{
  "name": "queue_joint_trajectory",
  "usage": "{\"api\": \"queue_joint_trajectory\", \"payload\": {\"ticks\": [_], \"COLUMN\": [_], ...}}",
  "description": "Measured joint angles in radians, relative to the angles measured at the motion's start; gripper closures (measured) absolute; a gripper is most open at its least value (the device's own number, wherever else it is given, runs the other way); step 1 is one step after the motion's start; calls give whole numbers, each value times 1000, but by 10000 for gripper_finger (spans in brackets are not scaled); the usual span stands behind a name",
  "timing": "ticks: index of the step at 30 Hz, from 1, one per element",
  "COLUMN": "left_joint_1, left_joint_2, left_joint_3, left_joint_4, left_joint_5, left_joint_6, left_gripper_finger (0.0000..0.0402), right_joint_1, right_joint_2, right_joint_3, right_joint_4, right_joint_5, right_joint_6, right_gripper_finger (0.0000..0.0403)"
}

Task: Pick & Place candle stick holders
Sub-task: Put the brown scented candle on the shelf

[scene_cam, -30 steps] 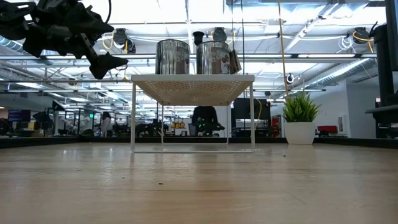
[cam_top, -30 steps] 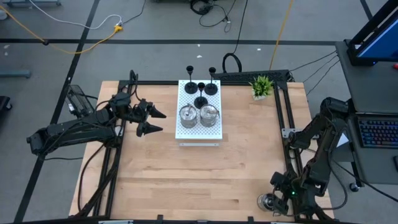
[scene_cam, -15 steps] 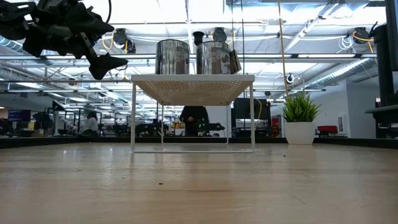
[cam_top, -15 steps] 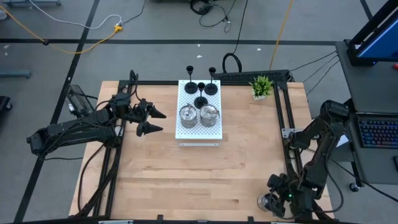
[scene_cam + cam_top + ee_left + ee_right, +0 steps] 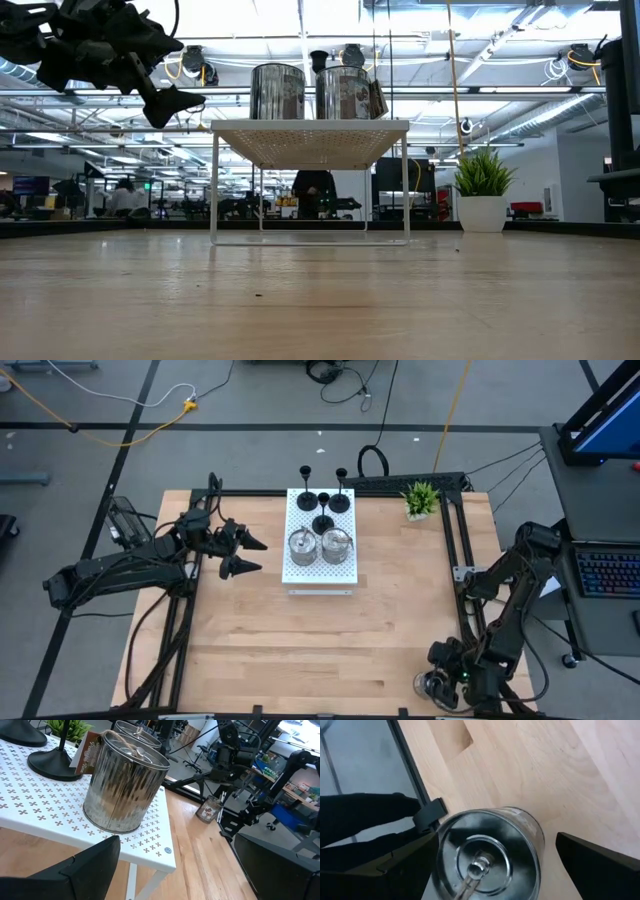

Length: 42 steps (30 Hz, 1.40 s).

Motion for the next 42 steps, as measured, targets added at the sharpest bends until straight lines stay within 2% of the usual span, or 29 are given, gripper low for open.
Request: {"api": "queue_joint_trajectory", "payload": {"ticks": [8,14,19,28,36,42], "left_joint_1": [0,0,0,0,0,0], "left_joint_2": [0,0,0,0,0,0], "left_joint_3": [0,0,0,0,0,0], "left_joint_4": [0,0,0,0,0,0], "left_joint_5": [0,-1,-1,-2,-59,-62], "left_joint_6": [0,-6,-26,-21,-18,-19], "left_gripper_finger": [2,2,2,2,2,2], "right_joint_1": [3,16,9,-25,-73,-85], "right_joint_2": [97,84,77,78,78,78], "right_joint_3": [6,2,3,2,1,-1], "right_joint_4": [76,45,-8,-199,-426,-523], "right_joint_5": [-8,69,61,20,31,120], "right_joint_6": [-30,-49,-54,-58,-64,-63], "right_gripper_finger": [9,9,9,9,9,9]}}
